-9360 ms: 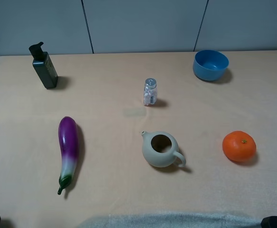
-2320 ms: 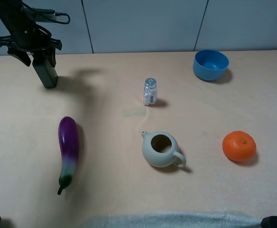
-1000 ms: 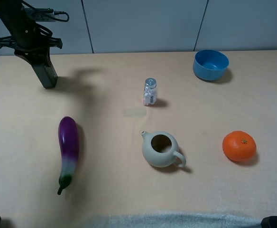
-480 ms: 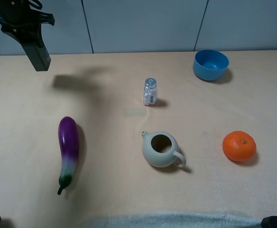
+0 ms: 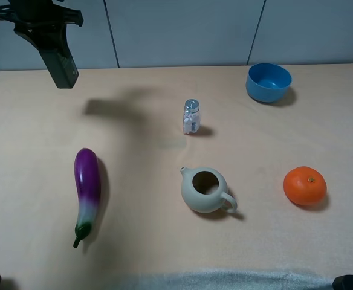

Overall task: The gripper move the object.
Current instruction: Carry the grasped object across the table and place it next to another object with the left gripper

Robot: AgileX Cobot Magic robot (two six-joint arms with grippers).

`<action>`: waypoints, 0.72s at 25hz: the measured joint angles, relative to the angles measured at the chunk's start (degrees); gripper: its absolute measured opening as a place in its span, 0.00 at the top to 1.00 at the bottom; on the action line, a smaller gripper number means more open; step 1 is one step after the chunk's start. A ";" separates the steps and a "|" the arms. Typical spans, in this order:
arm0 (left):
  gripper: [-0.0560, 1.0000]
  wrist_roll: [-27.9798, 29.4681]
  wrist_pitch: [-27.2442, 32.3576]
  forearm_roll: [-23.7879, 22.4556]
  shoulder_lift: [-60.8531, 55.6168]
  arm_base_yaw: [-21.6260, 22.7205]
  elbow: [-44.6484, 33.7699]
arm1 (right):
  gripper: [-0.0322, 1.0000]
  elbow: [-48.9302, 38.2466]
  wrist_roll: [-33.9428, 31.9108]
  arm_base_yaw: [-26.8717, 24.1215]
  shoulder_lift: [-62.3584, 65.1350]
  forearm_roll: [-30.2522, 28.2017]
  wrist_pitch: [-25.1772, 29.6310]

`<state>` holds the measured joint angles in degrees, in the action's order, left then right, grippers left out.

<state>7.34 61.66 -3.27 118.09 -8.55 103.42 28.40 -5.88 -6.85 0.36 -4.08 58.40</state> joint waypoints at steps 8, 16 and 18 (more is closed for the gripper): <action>0.55 -0.06 0.79 0.24 -0.57 -8.36 0.14 | 0.30 0.00 0.00 0.00 0.00 0.00 0.00; 0.55 -0.19 0.84 0.24 -0.57 -17.25 0.14 | 0.30 0.00 0.00 0.00 0.00 0.00 0.00; 0.55 -0.19 0.84 0.49 -0.57 -18.97 0.14 | 0.30 0.00 0.00 0.00 0.00 0.00 0.00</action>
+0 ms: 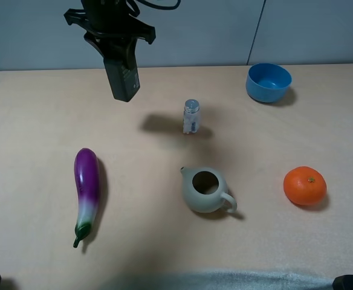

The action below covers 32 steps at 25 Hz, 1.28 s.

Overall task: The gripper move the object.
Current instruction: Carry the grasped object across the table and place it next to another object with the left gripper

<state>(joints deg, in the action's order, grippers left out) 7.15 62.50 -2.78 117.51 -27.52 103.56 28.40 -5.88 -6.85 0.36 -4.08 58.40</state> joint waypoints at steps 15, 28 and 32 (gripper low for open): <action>0.55 0.00 -0.54 -2.98 0.00 -5.63 0.00 | 0.30 0.00 0.00 0.00 0.00 0.01 0.00; 0.55 -0.25 -4.48 -5.08 2.43 -6.38 5.14 | 0.30 0.00 0.00 0.00 0.00 0.01 0.00; 0.55 -0.57 -4.36 -4.63 5.52 -6.38 8.88 | 0.30 0.00 0.00 0.00 0.00 0.01 0.00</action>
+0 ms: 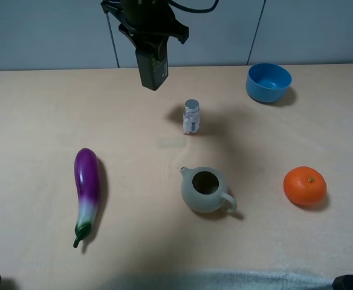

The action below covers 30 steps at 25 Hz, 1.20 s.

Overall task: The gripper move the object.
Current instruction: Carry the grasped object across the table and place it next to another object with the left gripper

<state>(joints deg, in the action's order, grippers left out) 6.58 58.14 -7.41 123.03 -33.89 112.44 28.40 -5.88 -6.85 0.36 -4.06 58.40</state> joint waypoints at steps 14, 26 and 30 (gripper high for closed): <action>0.55 -1.57 -0.53 4.13 5.62 -0.05 2.00 | 0.30 0.00 0.00 0.00 0.00 0.00 0.00; 0.55 -2.15 -1.06 5.49 9.38 -1.33 2.00 | 0.30 0.00 0.00 0.00 0.00 0.05 0.00; 0.55 -2.15 -1.06 5.43 9.45 -1.33 2.00 | 0.30 0.00 0.00 0.00 0.00 0.05 0.00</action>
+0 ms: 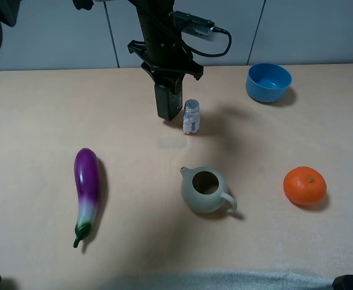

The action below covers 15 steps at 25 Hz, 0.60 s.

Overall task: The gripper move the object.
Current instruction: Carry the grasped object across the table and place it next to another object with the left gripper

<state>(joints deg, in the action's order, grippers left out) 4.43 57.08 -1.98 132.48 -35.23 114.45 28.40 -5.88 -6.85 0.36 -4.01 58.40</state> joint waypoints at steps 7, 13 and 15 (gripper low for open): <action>0.55 0.00 0.00 0.00 0.00 0.00 0.00 | 0.30 0.00 0.00 0.00 0.00 0.00 0.00; 0.55 -0.05 0.00 0.00 0.00 0.00 0.00 | 0.30 0.00 0.00 0.00 0.00 0.00 0.00; 0.54 -0.05 0.00 -0.06 0.00 0.00 0.00 | 0.30 0.00 0.00 0.00 0.00 0.00 0.00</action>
<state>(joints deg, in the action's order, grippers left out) 4.38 57.08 -2.03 132.48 -35.23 114.45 28.40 -5.88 -6.85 0.36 -4.01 58.40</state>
